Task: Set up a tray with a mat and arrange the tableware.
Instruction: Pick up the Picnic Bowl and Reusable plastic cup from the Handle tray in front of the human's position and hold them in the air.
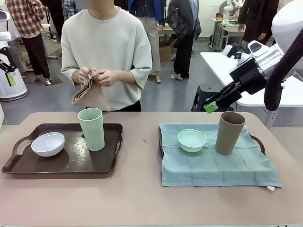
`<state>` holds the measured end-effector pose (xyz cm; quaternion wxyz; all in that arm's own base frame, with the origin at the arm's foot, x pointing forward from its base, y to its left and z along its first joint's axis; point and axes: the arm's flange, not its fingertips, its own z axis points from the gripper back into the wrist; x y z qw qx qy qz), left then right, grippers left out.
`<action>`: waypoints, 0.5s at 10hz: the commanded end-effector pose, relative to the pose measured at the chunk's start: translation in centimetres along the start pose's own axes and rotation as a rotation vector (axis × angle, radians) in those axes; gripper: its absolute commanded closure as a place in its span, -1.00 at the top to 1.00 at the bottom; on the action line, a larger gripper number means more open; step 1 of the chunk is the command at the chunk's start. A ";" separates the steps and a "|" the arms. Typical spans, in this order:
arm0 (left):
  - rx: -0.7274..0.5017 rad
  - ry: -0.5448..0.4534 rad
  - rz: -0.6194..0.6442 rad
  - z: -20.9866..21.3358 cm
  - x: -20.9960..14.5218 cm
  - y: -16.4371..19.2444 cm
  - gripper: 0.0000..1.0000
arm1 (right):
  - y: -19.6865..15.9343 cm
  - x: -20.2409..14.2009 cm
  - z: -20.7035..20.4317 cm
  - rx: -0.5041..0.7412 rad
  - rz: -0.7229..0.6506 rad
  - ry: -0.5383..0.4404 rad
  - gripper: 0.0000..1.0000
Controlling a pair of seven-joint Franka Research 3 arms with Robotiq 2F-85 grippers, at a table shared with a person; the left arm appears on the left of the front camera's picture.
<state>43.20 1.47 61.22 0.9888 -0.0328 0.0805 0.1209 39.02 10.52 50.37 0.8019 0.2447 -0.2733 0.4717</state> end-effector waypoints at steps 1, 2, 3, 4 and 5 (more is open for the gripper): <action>0.001 0.004 -0.001 -0.2 0.2 -0.1 0.96 | -0.3 -0.4 0.3 0.012 -0.013 -0.003 1.00; 0.012 -0.075 -0.065 -1.8 1.8 -0.1 0.96 | -0.2 -0.7 -1.5 -0.049 0.143 -0.066 1.00; 0.022 -0.177 -0.086 -2.6 3.1 -0.2 0.96 | -0.1 0.9 -4.8 -0.065 0.280 -0.066 1.00; -0.015 -0.216 -0.102 -3.4 3.6 -0.2 0.96 | -0.4 2.7 -7.1 -0.059 0.346 -0.080 1.00; -0.023 -0.271 -0.129 -3.9 3.9 0.4 0.96 | -0.8 4.7 -9.4 -0.055 0.405 -0.094 1.00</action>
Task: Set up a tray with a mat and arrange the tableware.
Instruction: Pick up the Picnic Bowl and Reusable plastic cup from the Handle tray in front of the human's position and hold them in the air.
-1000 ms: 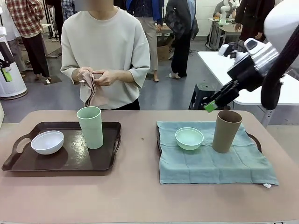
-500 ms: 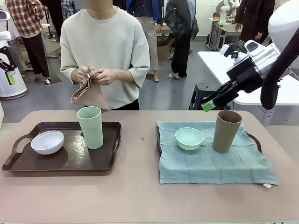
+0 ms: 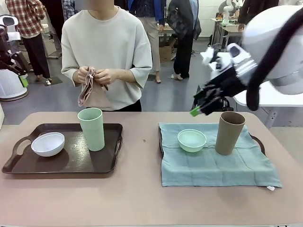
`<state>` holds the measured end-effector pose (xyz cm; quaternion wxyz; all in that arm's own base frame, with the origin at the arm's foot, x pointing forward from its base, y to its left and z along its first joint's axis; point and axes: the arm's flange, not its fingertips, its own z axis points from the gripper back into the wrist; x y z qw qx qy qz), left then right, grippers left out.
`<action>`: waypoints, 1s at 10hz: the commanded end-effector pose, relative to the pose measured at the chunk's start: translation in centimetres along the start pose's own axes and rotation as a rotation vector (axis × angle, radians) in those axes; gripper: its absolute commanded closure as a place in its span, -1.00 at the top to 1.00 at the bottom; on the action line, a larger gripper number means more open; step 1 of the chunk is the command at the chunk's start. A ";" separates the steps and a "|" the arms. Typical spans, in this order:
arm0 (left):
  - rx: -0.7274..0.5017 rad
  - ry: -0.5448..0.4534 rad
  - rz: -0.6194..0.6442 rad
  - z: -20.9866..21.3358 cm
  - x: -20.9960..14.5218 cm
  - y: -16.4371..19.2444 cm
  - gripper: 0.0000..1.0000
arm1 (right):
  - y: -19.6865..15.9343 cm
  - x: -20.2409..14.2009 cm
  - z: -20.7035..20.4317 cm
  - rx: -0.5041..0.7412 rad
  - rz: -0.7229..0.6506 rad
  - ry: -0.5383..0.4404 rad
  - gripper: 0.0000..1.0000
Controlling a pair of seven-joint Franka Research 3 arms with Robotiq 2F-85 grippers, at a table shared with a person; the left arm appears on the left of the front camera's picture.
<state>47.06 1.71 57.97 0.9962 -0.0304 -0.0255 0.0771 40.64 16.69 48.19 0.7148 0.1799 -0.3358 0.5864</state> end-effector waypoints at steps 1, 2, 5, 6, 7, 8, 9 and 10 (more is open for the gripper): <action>-0.019 -0.081 -0.050 -2.4 -1.1 1.2 0.96 | -2.9 2.8 -6.5 0.004 0.109 -0.073 1.00; -0.038 -0.104 -0.082 -3.7 -1.1 1.5 0.96 | -2.9 3.7 -8.6 0.017 0.130 -0.066 1.00; -0.027 -0.108 -0.163 -7.7 -2.3 0.9 0.96 | -4.6 8.6 -17.5 0.077 0.191 -0.037 1.00; -0.031 -0.091 -0.173 -8.5 -2.5 0.7 0.96 | -4.9 9.8 -19.7 0.141 0.126 -0.039 1.00; -0.044 -0.087 -0.194 -9.1 -2.7 0.4 0.96 | -4.8 10.2 -21.1 0.166 0.113 -0.033 1.00; -0.058 -0.091 -0.206 -9.2 -2.9 0.1 0.96 | -4.7 10.2 -21.9 0.188 0.083 -0.035 1.00; -0.074 -0.100 -0.192 -8.8 -3.0 -0.3 0.96 | -4.7 9.9 -21.5 0.194 0.049 -0.011 1.00; -0.017 -0.066 -0.174 -9.4 -2.4 0.0 0.96 | -3.9 9.4 -22.1 0.159 0.120 -0.045 1.00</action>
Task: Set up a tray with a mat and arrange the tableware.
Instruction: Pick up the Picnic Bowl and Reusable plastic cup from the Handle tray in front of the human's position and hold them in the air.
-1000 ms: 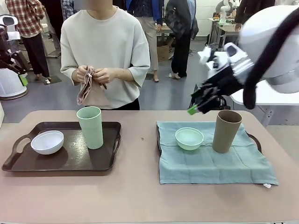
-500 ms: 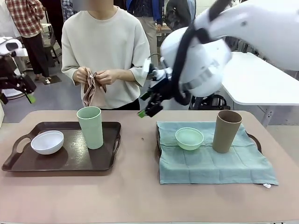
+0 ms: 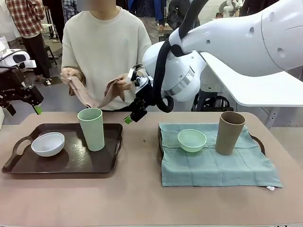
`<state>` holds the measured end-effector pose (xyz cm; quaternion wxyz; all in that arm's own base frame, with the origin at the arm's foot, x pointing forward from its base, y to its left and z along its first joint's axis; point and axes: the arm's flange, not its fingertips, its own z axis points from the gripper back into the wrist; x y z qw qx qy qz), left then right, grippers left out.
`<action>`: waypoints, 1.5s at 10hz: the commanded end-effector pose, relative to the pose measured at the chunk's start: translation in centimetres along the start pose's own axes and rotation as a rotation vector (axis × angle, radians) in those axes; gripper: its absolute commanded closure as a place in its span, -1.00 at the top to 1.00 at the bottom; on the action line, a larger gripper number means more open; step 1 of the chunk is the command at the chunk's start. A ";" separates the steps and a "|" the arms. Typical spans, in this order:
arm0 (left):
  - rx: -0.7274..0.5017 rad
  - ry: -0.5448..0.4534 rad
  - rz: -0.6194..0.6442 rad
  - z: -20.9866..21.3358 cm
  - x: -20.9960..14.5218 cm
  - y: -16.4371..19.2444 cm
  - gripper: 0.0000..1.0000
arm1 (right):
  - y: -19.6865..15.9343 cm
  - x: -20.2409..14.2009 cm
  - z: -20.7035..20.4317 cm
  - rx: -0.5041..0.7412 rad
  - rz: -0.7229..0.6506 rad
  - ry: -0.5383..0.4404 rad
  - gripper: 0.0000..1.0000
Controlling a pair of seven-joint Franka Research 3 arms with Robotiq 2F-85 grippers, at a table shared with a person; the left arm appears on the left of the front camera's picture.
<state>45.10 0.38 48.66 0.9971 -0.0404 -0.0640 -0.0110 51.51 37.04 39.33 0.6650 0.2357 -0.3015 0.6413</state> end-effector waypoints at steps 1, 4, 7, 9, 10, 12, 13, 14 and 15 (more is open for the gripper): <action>0.013 0.005 0.003 -0.2 0.1 0.4 0.96 | 0.3 0.0 0.3 -0.016 0.034 -0.011 1.00; 0.022 -0.063 -0.029 -0.4 0.7 -0.4 0.96 | 0.4 -1.0 -0.4 0.006 -0.005 -0.053 1.00; 0.077 -0.097 -0.095 -1.7 -0.3 -0.7 0.96 | 0.1 -1.9 -3.8 0.151 -0.096 -0.126 1.00; 0.119 -0.079 -0.098 -3.3 -0.5 0.7 0.96 | -0.4 -1.8 -6.5 0.245 -0.101 -0.186 1.00; 0.109 -0.052 -0.098 -4.1 -0.1 1.5 0.96 | -0.6 -1.5 -7.6 0.269 -0.061 -0.218 1.00; 0.087 0.002 -0.093 -5.7 -0.4 2.5 0.96 | -0.3 -1.1 -9.6 0.315 0.076 -0.269 1.00; 0.079 0.006 -0.100 -6.1 -0.8 2.3 0.96 | -0.3 -1.0 -10.6 0.317 0.097 -0.279 1.00; 0.071 0.007 -0.124 -6.2 -0.7 2.2 0.96 | -0.9 -0.8 -11.4 0.301 0.098 -0.286 1.00; 0.068 0.012 -0.134 -6.6 -1.0 1.8 0.96 | -1.0 -0.8 -12.1 0.299 0.094 -0.289 1.00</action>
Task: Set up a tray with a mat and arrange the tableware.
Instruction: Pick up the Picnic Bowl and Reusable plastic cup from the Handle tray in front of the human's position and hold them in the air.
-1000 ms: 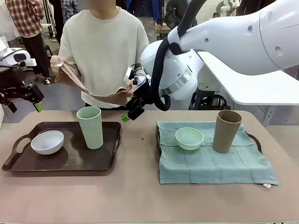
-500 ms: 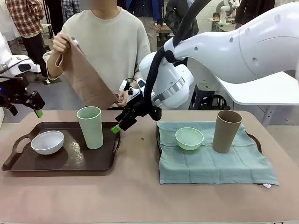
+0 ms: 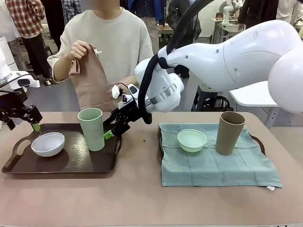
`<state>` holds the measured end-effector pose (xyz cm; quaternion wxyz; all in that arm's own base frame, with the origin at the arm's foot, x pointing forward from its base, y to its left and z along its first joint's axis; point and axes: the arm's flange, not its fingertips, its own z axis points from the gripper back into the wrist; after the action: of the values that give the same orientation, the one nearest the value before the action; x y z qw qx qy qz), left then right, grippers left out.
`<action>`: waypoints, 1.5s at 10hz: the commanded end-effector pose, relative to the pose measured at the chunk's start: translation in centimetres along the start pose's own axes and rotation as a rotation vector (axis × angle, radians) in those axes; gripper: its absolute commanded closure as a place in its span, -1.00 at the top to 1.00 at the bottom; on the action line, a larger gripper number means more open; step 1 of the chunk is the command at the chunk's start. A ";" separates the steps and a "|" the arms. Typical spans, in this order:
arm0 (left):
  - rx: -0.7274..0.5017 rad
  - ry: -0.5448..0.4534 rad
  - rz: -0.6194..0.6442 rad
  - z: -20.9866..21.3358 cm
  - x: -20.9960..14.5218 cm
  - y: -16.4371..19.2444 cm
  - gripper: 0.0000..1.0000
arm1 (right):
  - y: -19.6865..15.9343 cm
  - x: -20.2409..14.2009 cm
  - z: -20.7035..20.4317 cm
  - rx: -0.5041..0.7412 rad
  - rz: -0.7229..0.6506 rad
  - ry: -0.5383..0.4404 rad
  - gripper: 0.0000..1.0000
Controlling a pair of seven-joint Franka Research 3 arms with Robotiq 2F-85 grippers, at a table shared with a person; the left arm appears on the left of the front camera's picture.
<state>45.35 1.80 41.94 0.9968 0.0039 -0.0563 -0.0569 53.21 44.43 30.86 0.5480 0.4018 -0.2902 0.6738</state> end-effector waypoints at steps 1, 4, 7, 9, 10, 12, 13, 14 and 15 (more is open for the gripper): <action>-0.020 -0.011 -0.059 -0.3 -0.3 -0.4 0.96 | -1.4 -0.4 -1.0 -0.032 0.006 -0.040 1.00; -0.044 -0.014 -0.084 -1.0 -0.9 -1.1 0.96 | -2.0 -0.5 -2.4 -0.065 -0.021 -0.013 1.00; -0.016 0.013 -0.064 -0.8 -0.3 -1.3 0.96 | -1.8 -0.7 -2.2 -0.044 -0.009 -0.007 1.00; -0.018 0.019 -0.063 -1.0 -0.4 -1.3 0.96 | -1.8 -0.5 -2.6 -0.058 -0.017 0.001 1.00; -0.014 0.067 0.000 -2.3 0.8 -1.6 0.96 | -1.2 -0.3 -3.8 -0.062 0.006 0.027 1.00; -0.024 0.077 0.060 -3.9 1.8 -0.8 0.96 | -1.9 -0.2 -5.3 -0.038 0.010 0.033 1.00; -0.030 0.087 0.075 -4.5 2.1 -0.3 0.96 | -2.4 0.0 -5.8 -0.053 0.011 0.013 1.00; -0.042 0.093 0.096 -5.2 1.9 -0.2 0.96 | -2.7 -0.4 -6.4 -0.054 0.013 0.004 1.00; -0.049 0.099 0.097 -5.6 2.0 -0.1 0.96 | -2.8 -0.4 -7.0 -0.053 0.003 -0.008 1.00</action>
<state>47.53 1.45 36.42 0.9997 -0.0106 -0.0001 -0.0211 53.73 49.71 27.12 0.5521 0.3900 -0.3022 0.6721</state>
